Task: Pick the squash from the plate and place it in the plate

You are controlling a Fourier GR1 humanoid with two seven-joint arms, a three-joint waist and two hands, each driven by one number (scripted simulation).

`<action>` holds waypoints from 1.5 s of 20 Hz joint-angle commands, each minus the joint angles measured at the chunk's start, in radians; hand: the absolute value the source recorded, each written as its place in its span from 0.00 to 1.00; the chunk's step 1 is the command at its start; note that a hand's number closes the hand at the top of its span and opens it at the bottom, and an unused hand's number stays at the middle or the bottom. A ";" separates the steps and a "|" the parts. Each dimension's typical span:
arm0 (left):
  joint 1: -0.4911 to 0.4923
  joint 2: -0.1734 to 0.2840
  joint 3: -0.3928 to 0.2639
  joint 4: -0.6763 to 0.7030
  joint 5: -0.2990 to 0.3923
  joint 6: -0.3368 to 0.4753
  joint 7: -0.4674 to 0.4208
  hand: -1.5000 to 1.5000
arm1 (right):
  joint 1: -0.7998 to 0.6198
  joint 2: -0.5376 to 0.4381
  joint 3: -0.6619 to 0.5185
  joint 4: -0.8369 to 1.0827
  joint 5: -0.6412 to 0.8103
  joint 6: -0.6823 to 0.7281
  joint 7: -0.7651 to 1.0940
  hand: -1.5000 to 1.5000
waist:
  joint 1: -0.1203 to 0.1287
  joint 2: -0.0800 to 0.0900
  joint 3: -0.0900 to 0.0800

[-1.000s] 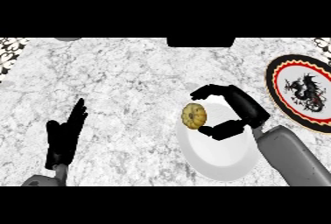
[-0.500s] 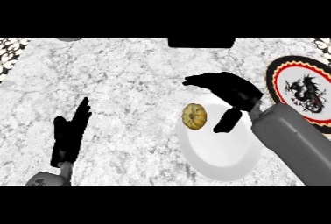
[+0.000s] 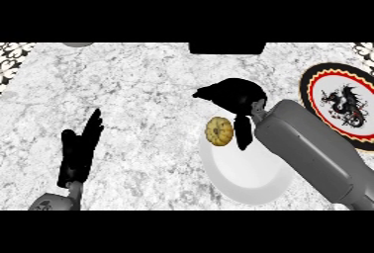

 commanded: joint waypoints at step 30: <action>0.006 -0.128 0.083 -0.011 -0.138 -0.045 0.032 0.50 | 0.061 0.242 -0.160 0.265 0.439 0.177 -0.094 0.00 | -0.010 0.001 0.001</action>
